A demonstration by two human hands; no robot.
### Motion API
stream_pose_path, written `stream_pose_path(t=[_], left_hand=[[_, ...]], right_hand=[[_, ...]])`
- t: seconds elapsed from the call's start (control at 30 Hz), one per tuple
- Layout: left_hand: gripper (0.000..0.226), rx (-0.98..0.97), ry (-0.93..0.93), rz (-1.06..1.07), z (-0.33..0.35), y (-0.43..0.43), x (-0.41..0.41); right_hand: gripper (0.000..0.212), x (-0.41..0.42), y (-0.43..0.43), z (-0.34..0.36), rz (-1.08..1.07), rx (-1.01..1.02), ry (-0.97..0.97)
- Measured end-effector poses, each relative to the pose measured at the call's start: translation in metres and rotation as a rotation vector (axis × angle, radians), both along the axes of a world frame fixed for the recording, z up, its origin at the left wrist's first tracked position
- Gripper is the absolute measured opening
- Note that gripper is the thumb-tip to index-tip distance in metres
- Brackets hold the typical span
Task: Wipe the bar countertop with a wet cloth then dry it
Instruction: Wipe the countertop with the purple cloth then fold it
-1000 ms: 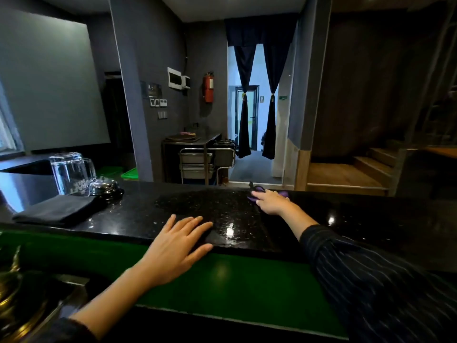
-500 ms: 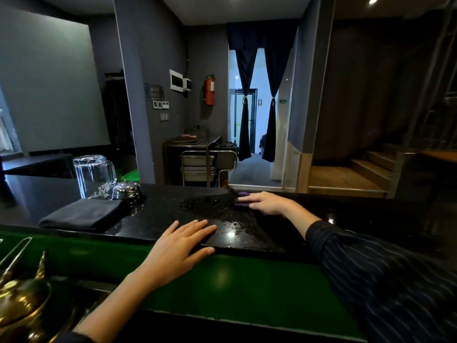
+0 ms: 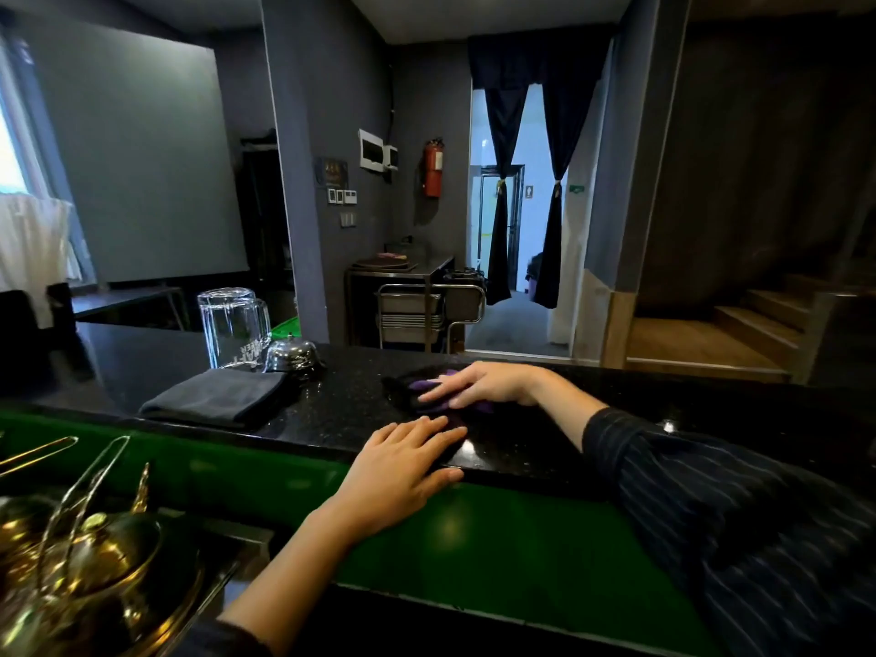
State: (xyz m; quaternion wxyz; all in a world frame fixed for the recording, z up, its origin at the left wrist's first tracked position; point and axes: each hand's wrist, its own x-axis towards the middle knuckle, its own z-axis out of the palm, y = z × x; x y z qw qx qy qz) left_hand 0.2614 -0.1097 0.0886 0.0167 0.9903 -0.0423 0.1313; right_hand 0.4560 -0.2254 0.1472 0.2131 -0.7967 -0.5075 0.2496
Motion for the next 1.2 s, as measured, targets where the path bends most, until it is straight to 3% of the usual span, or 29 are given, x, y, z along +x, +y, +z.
stream_pose_path(t=[0.07,0.13,0.2,0.3,0.4,0.5,0.63,0.73,0.83,0.97,1.07,1.2], left_hand=[[0.086,-0.017,0.009,0.009,0.001,-0.002,0.0],[0.084,-0.039,0.013,0.015,0.003,-0.001,0.001],[0.079,-0.056,0.011,0.009,0.005,0.001,0.001],[0.075,-0.118,-0.006,0.013,0.005,0.003,-0.001],[0.065,-0.241,-0.147,0.019,-0.001,0.001,-0.008],[0.035,-0.416,-0.306,-0.025,-0.008,-0.001,-0.018],[0.02,-0.427,-0.241,-0.066,0.008,-0.018,-0.022],[0.024,-0.327,-0.142,-0.089,0.021,-0.047,-0.013],[0.023,-0.344,-0.195,-0.071,0.02,-0.073,-0.003],[0.022,-0.351,-0.288,-0.044,0.009,-0.1,-0.001],[0.026,-0.422,-0.377,-0.043,-0.002,-0.111,-0.007],[0.025,-0.458,-0.46,-0.02,-0.004,-0.112,-0.007]], right_hand=[[0.044,0.016,-0.005,-0.002,-0.098,0.055,0.032],[0.048,0.018,0.009,-0.004,-0.151,0.04,-0.061],[0.049,0.008,0.03,-0.005,-0.17,-0.021,-0.204],[0.049,-0.012,0.045,-0.01,-0.125,-0.024,-0.215],[0.048,-0.037,0.011,-0.006,0.008,-0.042,-0.179],[0.048,-0.039,-0.051,0.004,0.023,-0.041,-0.09],[0.05,-0.007,-0.123,-0.005,-0.348,0.111,0.036],[0.047,-0.005,-0.106,-0.02,-0.512,0.107,-0.157],[0.046,-0.034,-0.084,-0.029,-0.4,0.025,-0.278],[0.048,-0.068,-0.138,-0.015,-0.153,0.072,-0.077],[0.05,-0.043,-0.19,-0.012,-0.384,0.123,0.01],[0.047,-0.035,-0.191,-0.026,-0.709,0.158,-0.144]])
